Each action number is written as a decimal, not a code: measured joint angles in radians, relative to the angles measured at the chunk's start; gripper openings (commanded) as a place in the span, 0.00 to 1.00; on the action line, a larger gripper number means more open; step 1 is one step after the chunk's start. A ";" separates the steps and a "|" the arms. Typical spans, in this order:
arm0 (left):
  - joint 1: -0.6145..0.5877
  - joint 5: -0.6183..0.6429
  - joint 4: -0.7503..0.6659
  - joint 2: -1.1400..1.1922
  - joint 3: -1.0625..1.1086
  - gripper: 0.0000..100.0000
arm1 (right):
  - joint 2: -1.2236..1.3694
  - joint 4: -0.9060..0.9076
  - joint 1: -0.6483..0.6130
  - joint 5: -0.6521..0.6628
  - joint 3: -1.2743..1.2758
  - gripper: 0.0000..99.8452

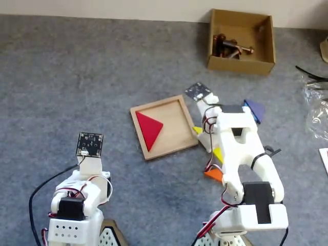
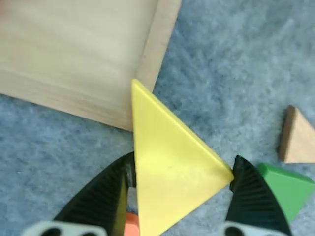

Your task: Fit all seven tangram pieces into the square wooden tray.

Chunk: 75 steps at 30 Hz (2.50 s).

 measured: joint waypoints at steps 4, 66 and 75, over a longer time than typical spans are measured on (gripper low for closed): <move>0.000 0.000 0.000 0.000 0.000 0.01 | 0.002 0.000 -0.006 -0.015 -0.035 0.20; 0.000 0.000 0.000 0.000 0.000 0.01 | 0.002 0.189 -0.354 -0.061 -0.272 0.20; 0.000 0.000 0.000 0.000 0.000 0.01 | 0.002 0.124 -0.354 -0.061 -0.272 0.20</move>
